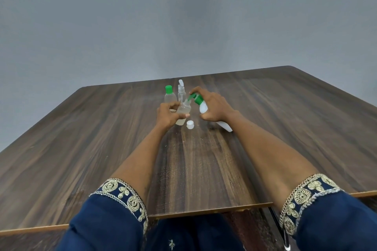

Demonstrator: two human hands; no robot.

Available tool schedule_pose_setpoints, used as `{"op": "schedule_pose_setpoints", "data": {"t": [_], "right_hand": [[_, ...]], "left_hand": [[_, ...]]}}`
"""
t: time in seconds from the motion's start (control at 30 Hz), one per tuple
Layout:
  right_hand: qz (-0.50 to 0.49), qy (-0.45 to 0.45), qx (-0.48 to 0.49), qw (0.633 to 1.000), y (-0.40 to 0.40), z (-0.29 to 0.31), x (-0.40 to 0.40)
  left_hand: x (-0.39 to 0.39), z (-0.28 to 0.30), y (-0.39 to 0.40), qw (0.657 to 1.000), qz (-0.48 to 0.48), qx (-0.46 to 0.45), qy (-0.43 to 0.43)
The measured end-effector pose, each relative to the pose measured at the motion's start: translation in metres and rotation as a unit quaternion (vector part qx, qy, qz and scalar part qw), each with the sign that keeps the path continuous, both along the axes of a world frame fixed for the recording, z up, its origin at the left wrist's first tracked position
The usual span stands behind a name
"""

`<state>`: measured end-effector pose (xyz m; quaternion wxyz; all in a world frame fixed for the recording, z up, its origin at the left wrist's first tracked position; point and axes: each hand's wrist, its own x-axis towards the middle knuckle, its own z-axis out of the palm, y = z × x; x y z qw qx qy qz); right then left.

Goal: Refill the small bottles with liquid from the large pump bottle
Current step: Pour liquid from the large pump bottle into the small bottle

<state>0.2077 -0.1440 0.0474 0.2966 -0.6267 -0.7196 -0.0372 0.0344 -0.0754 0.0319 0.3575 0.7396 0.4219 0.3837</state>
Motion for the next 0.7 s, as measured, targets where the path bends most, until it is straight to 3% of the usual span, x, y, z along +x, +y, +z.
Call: {"op": "schedule_pose_setpoints", "data": {"t": [0.7], "right_hand": [[-0.003, 0.009, 0.012, 1.000, -0.0048, -0.0015, 0.0018]], "left_hand": [[-0.0009, 0.0001, 0.0077, 1.000, -0.009, -0.022, -0.009]]}}
